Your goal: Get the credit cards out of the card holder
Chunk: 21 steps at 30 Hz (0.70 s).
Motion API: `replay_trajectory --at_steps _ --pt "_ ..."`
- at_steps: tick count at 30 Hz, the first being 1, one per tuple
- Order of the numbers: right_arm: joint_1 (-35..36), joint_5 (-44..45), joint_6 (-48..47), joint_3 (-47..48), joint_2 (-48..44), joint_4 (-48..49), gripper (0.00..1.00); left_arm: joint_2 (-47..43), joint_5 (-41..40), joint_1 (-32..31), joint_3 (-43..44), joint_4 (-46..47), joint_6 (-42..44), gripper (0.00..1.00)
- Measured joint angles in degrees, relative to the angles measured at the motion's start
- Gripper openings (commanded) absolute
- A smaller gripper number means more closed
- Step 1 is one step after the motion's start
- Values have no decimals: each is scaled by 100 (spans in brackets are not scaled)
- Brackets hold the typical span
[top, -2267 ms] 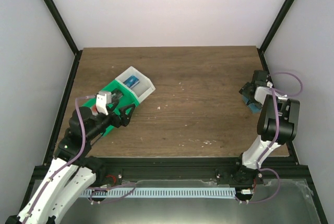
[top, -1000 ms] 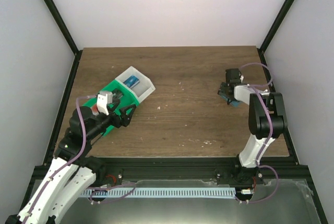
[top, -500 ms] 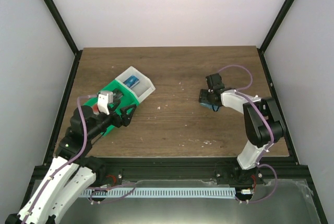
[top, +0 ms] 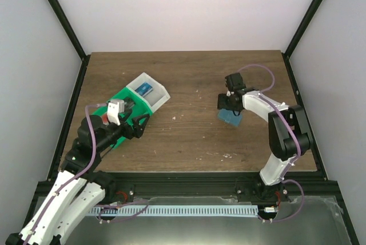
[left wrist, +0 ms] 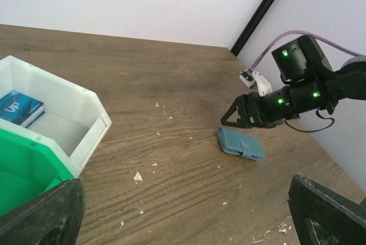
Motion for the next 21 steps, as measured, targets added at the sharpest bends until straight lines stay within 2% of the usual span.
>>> replay_trajectory --at_steps 6,13,21 --pt "-162 116 -114 168 179 -48 54 -13 -42 2 0 0 -2 99" --pt "-570 129 -173 -46 199 -52 53 -22 -39 0 0 0 -2 98" --pt "-638 -166 -173 -492 59 210 53 81 -26 2 0 -2 0 98"
